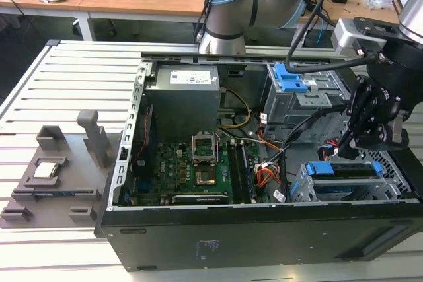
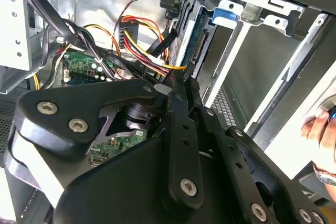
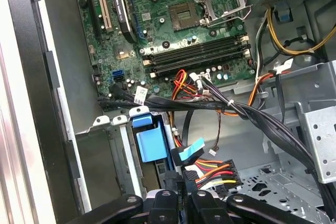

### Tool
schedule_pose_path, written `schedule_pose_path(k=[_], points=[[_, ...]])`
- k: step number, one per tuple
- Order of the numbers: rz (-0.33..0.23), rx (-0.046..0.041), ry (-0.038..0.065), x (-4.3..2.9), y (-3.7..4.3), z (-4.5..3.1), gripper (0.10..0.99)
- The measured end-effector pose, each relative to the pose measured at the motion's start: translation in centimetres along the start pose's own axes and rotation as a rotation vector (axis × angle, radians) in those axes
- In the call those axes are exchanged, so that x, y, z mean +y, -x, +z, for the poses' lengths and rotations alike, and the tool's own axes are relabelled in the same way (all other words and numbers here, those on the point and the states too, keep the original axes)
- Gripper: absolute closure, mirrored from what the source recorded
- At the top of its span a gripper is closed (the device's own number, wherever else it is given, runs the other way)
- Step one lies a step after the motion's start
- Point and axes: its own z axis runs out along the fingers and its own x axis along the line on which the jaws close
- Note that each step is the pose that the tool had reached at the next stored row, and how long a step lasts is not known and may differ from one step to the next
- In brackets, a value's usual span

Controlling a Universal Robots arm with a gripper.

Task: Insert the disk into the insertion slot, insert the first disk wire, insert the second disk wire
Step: 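Insert the first disk wire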

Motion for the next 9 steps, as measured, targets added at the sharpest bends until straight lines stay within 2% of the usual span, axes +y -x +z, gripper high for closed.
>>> schedule_pose_path(k=[2,7,9], points=[[-0.014,0.0008,-0.001,-0.01,-0.01,0.00,0.922],[-0.163,0.0092,-0.007,0.00,-0.01,0.00,0.922],[-0.206,0.0115,-0.009,0.00,-0.01,0.01,0.922]])
